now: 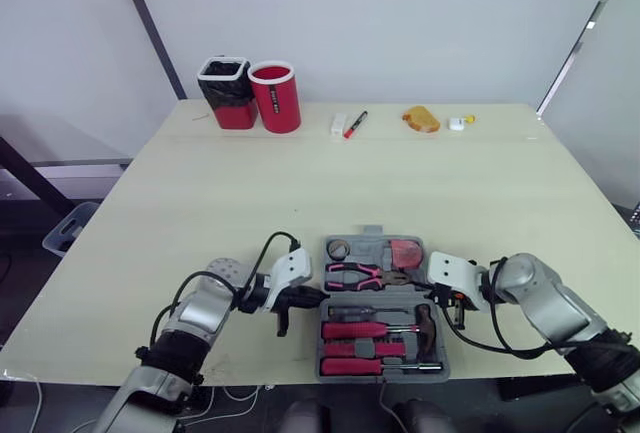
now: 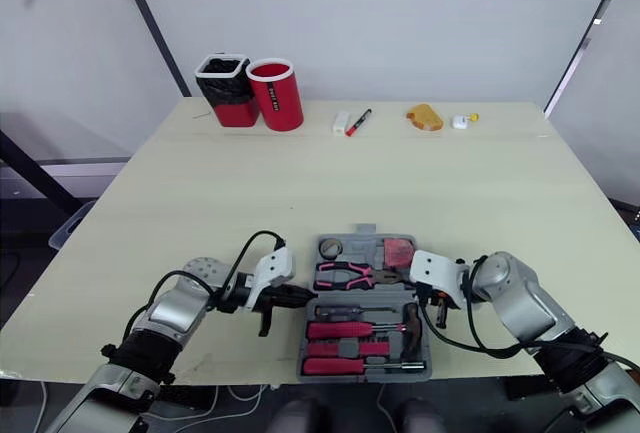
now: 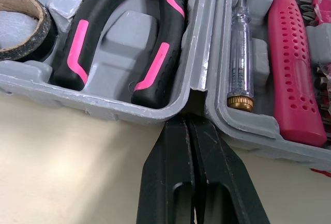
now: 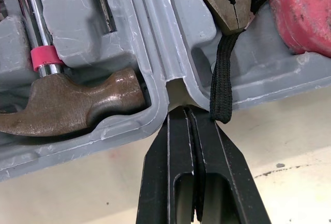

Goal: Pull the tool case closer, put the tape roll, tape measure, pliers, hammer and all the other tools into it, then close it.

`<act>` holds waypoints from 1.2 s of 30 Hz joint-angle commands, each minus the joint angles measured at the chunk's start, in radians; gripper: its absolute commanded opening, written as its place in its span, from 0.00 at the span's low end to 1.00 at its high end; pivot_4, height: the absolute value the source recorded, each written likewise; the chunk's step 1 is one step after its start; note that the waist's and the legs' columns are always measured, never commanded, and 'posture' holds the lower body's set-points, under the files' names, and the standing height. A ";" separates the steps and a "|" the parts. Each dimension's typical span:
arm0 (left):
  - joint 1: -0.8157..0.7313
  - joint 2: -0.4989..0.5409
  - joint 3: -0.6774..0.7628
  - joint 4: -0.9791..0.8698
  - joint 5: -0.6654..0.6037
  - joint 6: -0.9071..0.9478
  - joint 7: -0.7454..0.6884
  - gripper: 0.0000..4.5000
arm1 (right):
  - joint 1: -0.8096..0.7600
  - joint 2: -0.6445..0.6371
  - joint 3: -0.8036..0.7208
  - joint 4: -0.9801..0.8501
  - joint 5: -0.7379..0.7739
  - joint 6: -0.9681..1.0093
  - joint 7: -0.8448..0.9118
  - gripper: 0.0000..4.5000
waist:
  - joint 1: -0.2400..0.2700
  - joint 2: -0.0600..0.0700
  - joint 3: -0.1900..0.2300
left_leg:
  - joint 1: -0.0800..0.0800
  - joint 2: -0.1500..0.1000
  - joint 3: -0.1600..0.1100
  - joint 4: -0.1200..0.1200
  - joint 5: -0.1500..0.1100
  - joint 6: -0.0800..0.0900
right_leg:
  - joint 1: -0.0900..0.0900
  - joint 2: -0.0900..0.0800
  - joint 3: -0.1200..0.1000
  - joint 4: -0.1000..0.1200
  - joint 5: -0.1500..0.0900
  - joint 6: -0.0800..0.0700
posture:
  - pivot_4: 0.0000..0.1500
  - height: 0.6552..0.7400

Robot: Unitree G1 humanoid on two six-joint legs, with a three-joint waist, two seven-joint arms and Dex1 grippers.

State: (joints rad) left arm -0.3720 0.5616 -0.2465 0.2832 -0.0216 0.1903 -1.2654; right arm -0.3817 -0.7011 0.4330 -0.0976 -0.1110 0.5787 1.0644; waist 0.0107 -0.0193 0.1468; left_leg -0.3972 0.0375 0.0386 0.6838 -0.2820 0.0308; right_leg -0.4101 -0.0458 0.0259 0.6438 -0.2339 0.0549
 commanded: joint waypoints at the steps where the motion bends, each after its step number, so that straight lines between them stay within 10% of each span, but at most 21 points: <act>1: 0.031 0.006 -0.037 -0.034 -0.004 0.013 -0.016 0.01 | 0.014 -0.002 0.004 -0.046 0.024 0.003 0.023 0.00 | 0.000 0.000 0.000 | 0.000 0.000 0.000 0.000 0.000 0.000 | 0.000 0.000 0.000 0.000 0.000 0.000 | 1.00 1.00; 36: 0.107 0.039 -0.066 -0.109 -0.017 0.041 -0.012 0.01 | 0.082 -0.050 -0.001 -0.143 0.060 0.073 0.018 0.00 | 0.002 0.000 -0.001 | 0.000 0.000 0.000 0.000 0.000 0.000 | 0.000 0.000 0.000 0.000 0.000 0.000 | 1.00 1.00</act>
State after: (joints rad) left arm -0.2809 0.6015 -0.2679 0.1596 -0.0446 0.2299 -1.2643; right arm -0.3102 -0.7438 0.4312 -0.2045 -0.0701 0.6505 1.0710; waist 0.0129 -0.0190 0.1461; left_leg -0.3970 0.0376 0.0386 0.6839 -0.2820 0.0308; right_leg -0.4099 -0.0459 0.0258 0.6438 -0.2341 0.0547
